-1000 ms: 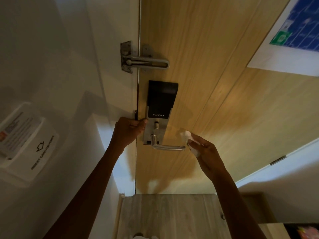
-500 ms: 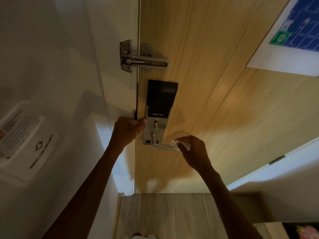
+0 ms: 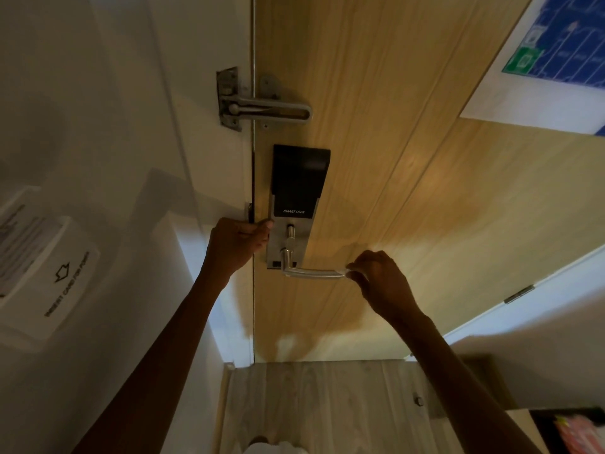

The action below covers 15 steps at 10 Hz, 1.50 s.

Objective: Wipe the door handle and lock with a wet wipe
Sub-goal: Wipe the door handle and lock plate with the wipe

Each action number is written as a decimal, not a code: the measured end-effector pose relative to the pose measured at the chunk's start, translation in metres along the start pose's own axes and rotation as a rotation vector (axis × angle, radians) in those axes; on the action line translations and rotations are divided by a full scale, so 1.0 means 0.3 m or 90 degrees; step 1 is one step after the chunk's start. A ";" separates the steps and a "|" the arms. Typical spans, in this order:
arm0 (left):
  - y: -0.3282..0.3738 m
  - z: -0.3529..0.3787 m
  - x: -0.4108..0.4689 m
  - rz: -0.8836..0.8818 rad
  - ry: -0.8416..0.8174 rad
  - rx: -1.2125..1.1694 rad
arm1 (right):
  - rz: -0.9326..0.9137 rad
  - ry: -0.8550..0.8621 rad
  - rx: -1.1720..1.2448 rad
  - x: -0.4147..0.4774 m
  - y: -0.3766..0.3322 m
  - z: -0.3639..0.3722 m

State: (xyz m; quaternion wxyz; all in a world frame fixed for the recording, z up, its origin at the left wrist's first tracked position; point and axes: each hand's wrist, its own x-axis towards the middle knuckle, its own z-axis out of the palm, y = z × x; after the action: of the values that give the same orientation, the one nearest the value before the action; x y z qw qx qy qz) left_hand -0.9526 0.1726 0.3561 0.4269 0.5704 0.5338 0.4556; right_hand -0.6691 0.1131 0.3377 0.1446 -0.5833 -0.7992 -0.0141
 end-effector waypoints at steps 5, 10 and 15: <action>-0.007 0.004 -0.002 -0.013 0.010 0.016 | 0.669 0.183 0.943 -0.083 -0.194 0.086; -0.001 0.018 -0.015 0.021 0.051 0.064 | 0.728 0.141 1.068 -0.047 -0.314 0.090; 0.012 0.010 -0.022 -0.032 0.038 0.015 | 0.597 0.153 1.102 -0.073 -0.238 0.175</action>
State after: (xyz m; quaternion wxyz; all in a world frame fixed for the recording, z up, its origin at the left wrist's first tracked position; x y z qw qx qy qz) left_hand -0.9489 0.1658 0.3585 0.4149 0.5479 0.5661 0.4552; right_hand -0.7410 0.0801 0.2924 0.5917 -0.5284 -0.2022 0.5742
